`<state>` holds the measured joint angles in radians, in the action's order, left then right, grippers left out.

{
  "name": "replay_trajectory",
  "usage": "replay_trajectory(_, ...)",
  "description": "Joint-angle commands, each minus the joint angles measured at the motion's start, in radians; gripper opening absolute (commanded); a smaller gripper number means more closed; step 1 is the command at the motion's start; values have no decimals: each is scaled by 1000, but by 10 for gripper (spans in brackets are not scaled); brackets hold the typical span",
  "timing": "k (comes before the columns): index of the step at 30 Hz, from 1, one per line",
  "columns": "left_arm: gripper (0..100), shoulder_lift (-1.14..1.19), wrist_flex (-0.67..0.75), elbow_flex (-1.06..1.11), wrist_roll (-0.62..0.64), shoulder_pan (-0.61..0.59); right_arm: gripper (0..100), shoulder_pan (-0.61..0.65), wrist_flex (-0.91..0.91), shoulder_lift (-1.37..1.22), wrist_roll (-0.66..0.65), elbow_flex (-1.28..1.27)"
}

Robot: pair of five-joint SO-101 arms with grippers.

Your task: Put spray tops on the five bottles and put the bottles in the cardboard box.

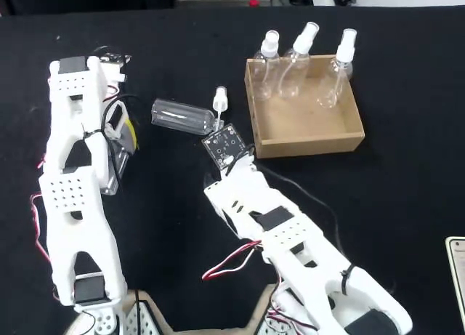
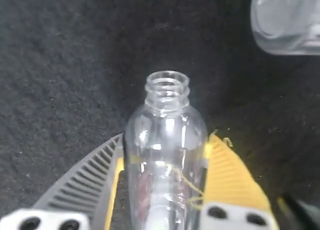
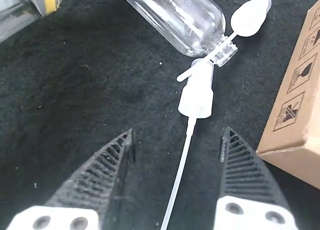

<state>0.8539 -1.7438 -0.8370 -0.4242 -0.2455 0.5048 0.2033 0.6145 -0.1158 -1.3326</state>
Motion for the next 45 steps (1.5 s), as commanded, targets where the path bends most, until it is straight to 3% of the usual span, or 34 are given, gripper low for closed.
replay_trajectory(1,30,-12,-17,5,-5,18,254,-21,5,-5,-9,65)
replay_trajectory(8,69,-146,-17,176,-5,25,254,-21,5,-4,-9,65)
replay_trajectory(14,69,-552,5,621,-6,113,254,-25,5,-4,-9,65)
replay_trajectory(20,70,-1026,259,1112,9,174,254,-61,26,31,0,65)
replay_trajectory(25,72,-1321,428,1368,114,186,254,-54,198,216,25,56)
replay_trajectory(30,73,-1452,491,1491,215,234,254,-60,207,440,66,-54)
replay_trajectory(35,73,-1405,489,1560,184,417,254,-60,190,641,69,-162)
replay_trajectory(39,77,-1356,489,1527,184,443,254,-60,195,766,69,-225)
replay_trajectory(45,280,-1315,474,1448,186,363,254,-60,195,866,64,-277)
